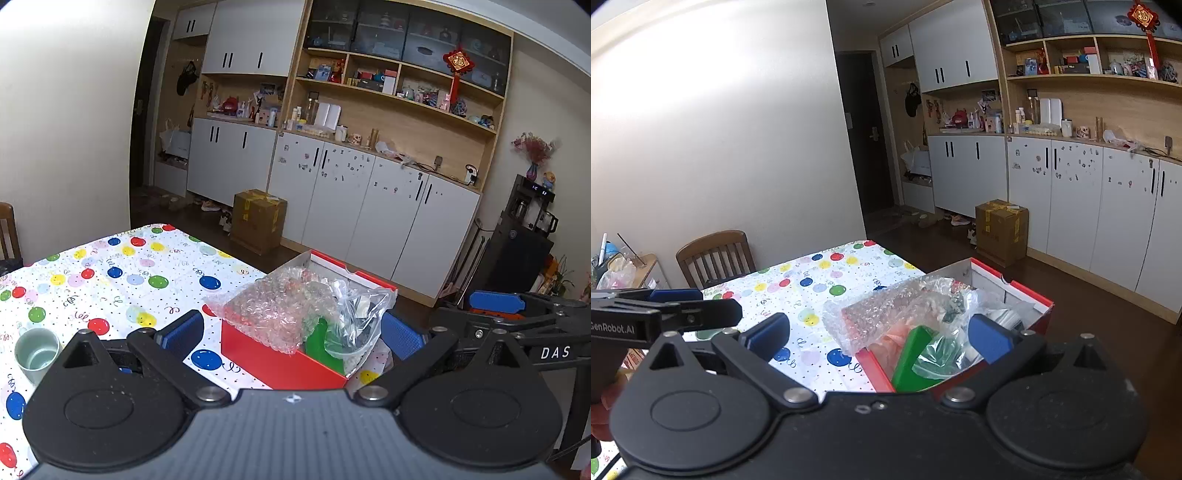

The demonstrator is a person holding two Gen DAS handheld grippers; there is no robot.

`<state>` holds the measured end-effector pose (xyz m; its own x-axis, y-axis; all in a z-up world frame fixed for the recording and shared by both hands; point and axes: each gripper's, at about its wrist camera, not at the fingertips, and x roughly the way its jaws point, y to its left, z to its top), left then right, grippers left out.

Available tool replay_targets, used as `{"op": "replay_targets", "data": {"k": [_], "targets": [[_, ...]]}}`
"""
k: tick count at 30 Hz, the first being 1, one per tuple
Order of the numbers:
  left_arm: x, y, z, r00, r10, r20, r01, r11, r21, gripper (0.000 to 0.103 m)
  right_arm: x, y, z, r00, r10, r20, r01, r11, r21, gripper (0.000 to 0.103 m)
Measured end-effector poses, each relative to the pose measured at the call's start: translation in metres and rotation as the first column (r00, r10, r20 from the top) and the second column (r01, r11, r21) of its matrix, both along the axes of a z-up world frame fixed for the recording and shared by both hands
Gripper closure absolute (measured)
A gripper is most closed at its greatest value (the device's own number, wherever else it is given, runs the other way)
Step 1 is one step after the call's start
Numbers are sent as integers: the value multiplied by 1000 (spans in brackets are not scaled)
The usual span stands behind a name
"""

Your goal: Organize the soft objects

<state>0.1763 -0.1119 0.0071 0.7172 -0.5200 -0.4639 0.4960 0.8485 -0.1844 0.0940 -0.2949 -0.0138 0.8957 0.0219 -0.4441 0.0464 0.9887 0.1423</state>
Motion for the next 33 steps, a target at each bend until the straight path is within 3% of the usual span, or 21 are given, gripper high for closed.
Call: {"op": "replay_targets", "data": {"k": [33], "targets": [[-1,-20,-12,999,-32,-25,33,999,34,0,0,-9,-9,999,-13,-32,14,1000,19,0]]}}
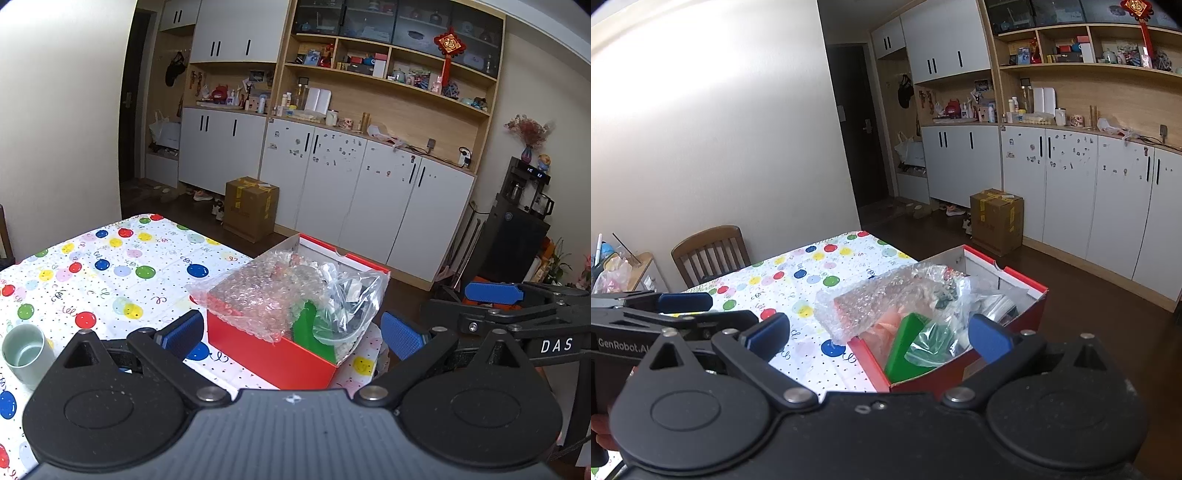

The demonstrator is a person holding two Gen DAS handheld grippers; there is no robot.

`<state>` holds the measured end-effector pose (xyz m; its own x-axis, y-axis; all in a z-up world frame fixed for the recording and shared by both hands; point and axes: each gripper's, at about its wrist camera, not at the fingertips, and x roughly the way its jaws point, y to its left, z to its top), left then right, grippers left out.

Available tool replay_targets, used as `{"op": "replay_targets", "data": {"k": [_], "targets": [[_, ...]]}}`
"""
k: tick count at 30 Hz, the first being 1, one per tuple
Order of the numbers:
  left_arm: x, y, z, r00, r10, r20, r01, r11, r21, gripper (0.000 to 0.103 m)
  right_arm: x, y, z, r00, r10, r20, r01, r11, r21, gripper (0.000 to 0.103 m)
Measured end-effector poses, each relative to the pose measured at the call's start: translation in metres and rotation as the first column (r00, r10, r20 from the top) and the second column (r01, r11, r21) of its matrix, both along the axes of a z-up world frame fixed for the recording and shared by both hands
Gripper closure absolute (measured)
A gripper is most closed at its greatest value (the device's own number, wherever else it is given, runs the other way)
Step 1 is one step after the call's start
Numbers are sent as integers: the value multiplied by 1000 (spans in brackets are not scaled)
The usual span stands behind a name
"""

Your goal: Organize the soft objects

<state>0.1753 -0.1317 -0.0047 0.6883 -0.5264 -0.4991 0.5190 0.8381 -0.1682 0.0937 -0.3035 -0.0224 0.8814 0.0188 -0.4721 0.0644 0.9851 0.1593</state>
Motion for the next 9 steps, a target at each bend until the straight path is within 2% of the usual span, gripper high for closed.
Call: {"op": "replay_targets", "data": {"k": [9], "targets": [[4,5,2,1000,16,-13,-16,1000,0,0,5,2,-1,1000,18,-11,-18,1000,5,0]]}}
